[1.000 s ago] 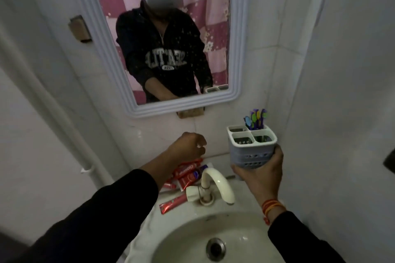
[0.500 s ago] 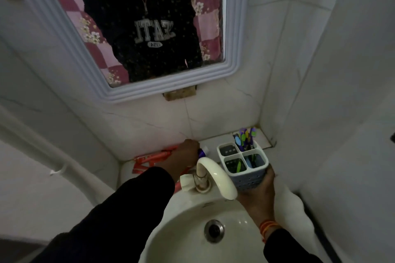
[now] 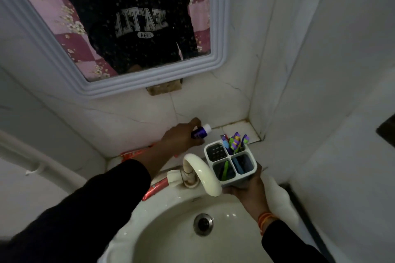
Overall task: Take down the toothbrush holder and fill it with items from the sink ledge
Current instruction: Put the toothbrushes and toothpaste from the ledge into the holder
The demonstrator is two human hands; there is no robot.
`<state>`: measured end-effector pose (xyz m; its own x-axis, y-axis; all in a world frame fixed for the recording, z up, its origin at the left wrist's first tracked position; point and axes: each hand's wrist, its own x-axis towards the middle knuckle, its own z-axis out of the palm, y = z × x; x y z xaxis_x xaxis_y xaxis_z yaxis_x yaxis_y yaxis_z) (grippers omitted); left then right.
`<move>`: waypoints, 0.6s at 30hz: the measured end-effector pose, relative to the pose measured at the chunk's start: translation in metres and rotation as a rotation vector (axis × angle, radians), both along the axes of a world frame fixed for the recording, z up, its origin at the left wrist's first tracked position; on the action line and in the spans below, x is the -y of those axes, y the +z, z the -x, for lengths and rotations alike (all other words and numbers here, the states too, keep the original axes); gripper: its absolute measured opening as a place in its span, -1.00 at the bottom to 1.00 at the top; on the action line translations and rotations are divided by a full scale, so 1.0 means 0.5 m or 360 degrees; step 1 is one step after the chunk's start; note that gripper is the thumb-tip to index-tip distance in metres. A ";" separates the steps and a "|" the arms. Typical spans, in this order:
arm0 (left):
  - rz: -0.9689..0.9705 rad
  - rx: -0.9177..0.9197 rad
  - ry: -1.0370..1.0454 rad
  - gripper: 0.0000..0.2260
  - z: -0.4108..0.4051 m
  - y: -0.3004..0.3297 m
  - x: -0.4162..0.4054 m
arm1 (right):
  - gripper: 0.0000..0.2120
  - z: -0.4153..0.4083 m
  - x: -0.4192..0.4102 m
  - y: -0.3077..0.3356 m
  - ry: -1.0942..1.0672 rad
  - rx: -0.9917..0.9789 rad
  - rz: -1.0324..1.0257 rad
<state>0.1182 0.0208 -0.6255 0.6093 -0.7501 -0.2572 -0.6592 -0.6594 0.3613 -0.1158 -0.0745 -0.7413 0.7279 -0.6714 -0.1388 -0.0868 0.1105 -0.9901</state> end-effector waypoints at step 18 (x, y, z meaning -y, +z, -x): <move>-0.0446 0.0218 -0.0364 -0.59 0.268 0.214 0.145 | -0.08 -0.003 0.034 0.018 0.0154 0.0045 -0.0618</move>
<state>-0.0156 -0.0515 -0.5183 0.4775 -0.7827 -0.3992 -0.8303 -0.5506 0.0863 -0.1142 -0.0916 -0.7322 0.7922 -0.5013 -0.3480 -0.0885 0.4698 -0.8783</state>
